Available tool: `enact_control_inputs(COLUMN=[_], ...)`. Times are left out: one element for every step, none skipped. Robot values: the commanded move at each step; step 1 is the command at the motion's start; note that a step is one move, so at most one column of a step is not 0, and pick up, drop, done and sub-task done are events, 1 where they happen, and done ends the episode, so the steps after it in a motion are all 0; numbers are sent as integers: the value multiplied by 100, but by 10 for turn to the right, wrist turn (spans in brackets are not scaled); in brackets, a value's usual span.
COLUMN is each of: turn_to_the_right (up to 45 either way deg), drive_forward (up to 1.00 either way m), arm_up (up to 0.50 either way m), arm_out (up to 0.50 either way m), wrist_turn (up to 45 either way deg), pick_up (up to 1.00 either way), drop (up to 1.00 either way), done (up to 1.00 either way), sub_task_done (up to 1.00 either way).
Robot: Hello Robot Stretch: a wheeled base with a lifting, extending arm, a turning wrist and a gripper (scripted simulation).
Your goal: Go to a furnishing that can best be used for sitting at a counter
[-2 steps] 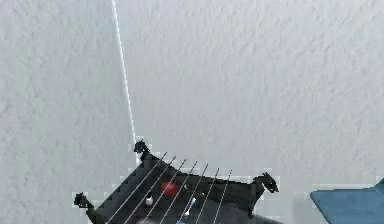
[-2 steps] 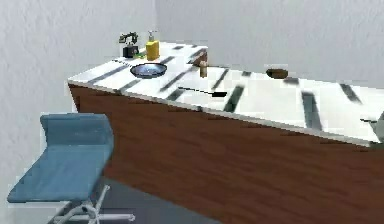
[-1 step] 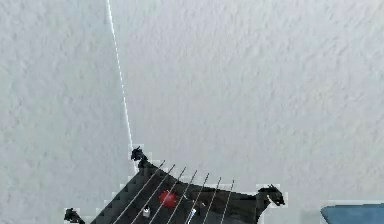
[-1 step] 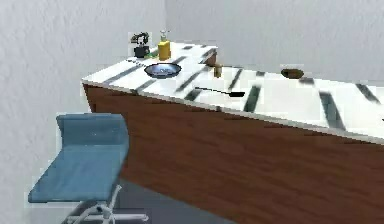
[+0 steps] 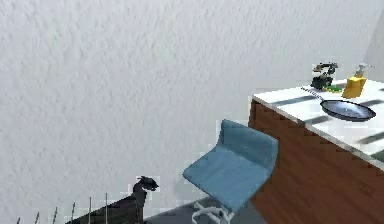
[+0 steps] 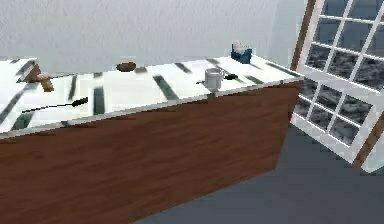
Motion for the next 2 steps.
enact_control_inputs(turn_to_the_right=[120,0], drive_forward=[0,0], arm_up=[0,0], arm_out=[0,0], wrist_turn=[0,0], pick_up=[0,0], drop=[0,0], done=[0,100], sub_task_done=[0,0])
